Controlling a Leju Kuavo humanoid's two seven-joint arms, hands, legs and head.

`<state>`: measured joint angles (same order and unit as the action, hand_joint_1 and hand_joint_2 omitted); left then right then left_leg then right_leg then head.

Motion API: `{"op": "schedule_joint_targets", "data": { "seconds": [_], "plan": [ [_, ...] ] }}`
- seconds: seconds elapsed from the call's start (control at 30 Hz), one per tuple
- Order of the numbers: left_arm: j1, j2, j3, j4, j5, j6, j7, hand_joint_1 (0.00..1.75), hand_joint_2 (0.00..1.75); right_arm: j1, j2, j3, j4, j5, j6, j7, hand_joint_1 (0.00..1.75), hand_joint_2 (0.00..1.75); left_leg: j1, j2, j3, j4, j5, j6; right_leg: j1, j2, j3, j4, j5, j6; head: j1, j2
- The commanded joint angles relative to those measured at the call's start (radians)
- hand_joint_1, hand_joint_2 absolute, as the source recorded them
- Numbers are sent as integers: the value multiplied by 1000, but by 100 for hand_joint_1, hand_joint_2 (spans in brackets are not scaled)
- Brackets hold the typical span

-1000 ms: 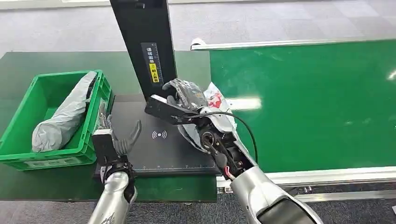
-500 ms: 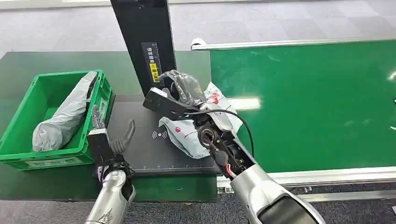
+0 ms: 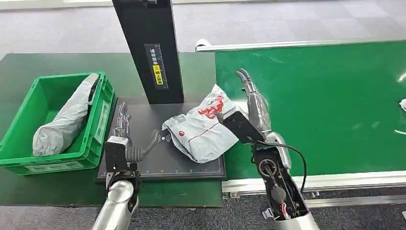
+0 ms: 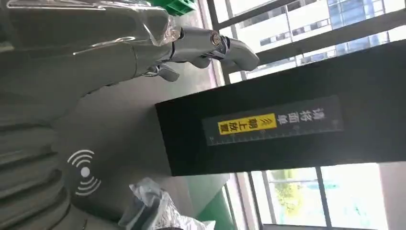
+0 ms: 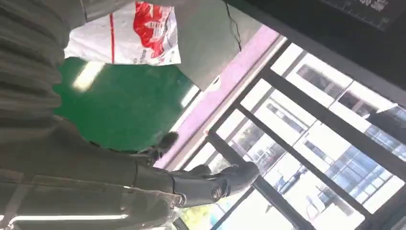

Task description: Moved the parcel from conveyor to table for the left to box.

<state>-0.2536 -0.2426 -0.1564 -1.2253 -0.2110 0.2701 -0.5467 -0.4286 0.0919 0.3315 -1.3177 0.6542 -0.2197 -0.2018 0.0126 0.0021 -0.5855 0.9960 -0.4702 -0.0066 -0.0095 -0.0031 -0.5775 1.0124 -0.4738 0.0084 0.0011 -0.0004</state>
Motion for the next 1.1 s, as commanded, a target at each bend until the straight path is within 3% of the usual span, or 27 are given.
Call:
{"op": "schedule_joint_targets", "data": {
  "seconds": [0.03, 0.17, 0.33, 0.47, 0.57, 0.63, 0.7, 1.1],
  "plan": [
    [0, 24, -39, -4, -1, -6, 9, 0, 175, 11, -43, -20, -48, 0, 4, 1, 0, 175, 0, -1, 2, -2, 1, 1, 0, -1, 2, -2, 0, 0, 0, 0],
    [3, 28, -50, -9, -9, -20, 4, 0, 175, 26, -38, -33, -57, -8, -10, 2, 0, 175, 0, 0, 2, -1, 1, 1, 0, 0, 2, -1, 0, 0, 0, 0],
    [90, 49, -229, -143, -159, -159, 34, 0, 175, 300, -83, -174, -153, -55, -117, -70, 0, 175, 0, -6, 5, -3, 1, 1, 0, -5, 7, -4, -1, 0, 0, 0],
    [59, 64, -325, -104, -225, -194, 50, 0, 175, 392, -71, -241, -153, -81, -142, -120, 0, 175, 0, -8, 3, -2, -1, 1, 0, -8, 7, -3, -3, 2, 0, 0],
    [-9, 56, -365, -6, -279, -188, 63, 0, 175, 407, -59, -249, -175, -96, -148, -143, 0, 175, -1, -5, 2, -2, -2, 1, -1, -4, 5, -3, -3, 2, 0, 0],
    [-140, 13, -399, 233, -329, -135, 58, 0, 175, 412, -39, -245, -197, -86, -158, -161, 0, 175, -1, -5, 2, -2, -2, 1, -1, -5, 5, -2, -3, 1, 0, 0],
    [-200, -21, -404, 369, -320, -114, 23, 0, 175, 411, -36, -236, -195, -79, -160, -154, 0, 175, -1, -9, 0, -1, -1, 1, -1, -8, 3, -2, -3, 2, 0, 0],
    [-344, -104, -491, 700, -368, 17, 5, 0, 175, 376, -62, -196, -143, -117, -184, -188, 0, 175, -1, -2, 4, -1, -1, 1, -1, -2, 5, -2, -1, 1, 0, 0]
  ]
}}
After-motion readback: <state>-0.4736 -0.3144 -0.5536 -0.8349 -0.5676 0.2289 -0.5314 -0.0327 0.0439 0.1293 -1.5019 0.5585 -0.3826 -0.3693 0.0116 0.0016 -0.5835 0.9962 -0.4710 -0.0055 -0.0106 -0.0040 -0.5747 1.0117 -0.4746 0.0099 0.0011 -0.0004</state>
